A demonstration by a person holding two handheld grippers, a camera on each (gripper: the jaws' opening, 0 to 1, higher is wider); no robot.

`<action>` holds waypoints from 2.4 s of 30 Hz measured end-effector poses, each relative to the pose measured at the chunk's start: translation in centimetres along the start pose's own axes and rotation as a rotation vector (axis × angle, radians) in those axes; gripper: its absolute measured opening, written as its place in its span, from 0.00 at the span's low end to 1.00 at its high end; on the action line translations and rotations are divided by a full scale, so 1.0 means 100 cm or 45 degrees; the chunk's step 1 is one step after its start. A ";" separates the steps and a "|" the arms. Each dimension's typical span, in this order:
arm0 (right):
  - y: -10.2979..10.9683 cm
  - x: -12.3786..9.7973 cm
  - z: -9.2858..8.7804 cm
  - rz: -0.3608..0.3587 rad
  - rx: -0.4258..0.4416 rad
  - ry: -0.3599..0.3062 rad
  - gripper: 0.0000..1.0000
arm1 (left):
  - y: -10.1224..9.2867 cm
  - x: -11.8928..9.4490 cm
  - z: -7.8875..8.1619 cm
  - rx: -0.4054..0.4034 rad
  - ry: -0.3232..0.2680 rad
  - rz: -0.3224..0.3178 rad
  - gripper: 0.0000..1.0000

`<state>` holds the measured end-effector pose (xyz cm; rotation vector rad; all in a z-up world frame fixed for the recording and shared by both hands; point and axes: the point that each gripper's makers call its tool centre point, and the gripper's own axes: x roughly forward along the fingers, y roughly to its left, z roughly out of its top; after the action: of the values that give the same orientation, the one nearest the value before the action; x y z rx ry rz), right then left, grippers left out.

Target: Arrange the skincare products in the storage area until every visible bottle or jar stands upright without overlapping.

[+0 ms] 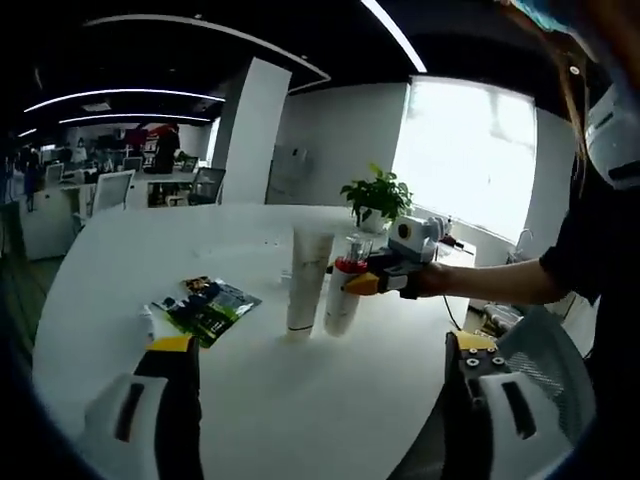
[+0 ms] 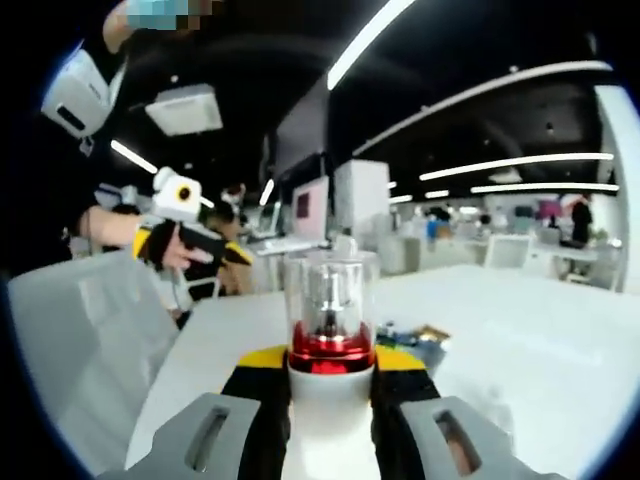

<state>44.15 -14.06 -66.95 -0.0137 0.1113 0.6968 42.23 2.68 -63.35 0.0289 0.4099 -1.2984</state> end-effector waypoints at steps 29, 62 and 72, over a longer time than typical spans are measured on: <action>-0.008 0.011 -0.011 0.115 -0.131 -0.031 0.24 | -0.006 0.004 -0.046 0.027 0.193 -0.059 0.93; -0.014 0.011 -0.008 0.103 -0.119 -0.023 0.30 | -0.009 0.006 -0.059 0.057 0.257 -0.072 0.91; -0.010 0.001 -0.014 0.049 -0.099 0.058 0.43 | -0.005 0.006 -0.065 0.051 0.288 -0.051 0.91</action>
<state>44.70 -14.85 -68.42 -0.1021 0.1284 0.7389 40.10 3.62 -69.43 0.2030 0.5799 -1.3479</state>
